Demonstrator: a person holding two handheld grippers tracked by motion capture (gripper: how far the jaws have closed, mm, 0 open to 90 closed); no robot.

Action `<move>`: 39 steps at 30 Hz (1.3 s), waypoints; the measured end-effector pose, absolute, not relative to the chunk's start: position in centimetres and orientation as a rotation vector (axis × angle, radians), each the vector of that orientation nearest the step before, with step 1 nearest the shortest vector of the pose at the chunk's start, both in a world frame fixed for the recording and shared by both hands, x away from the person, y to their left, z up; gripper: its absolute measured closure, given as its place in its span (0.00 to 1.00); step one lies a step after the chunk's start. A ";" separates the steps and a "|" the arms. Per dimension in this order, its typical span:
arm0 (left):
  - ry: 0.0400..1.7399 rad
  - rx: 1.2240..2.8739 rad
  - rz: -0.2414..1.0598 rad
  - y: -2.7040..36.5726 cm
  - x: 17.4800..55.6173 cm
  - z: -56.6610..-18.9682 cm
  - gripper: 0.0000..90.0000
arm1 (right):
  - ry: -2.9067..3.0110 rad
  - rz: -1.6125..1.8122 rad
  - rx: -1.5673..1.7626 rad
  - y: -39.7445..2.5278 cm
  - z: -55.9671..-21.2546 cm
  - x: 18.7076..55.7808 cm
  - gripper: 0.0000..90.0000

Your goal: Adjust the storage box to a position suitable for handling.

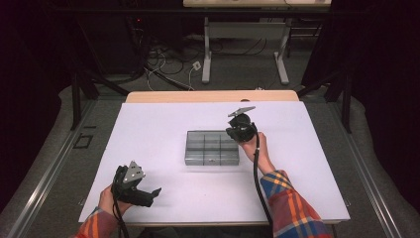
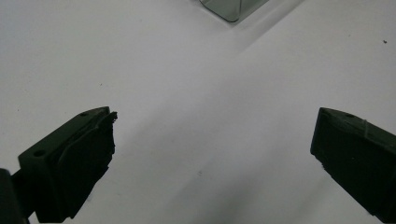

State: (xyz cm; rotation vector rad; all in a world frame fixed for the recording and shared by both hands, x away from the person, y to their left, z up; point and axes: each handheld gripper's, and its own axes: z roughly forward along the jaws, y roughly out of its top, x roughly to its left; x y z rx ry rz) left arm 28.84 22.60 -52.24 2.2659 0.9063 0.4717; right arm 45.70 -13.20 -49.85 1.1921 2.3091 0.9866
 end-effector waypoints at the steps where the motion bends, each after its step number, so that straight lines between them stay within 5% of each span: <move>1: 0.905 2.266 0.472 22.6 28.8 -52.2 0.00 | 2.314 0.983 1.193 -12.9 -49.9 46.1 1.00; 16: 0.899 2.278 0.477 22.8 28.9 -52.3 0.00 | 2.379 0.916 1.170 -9.0 -51.2 50.1 1.00; 39: 0.897 2.262 0.495 22.8 29.0 -52.4 0.00 | 2.373 0.859 1.135 -7.6 -51.9 50.0 1.00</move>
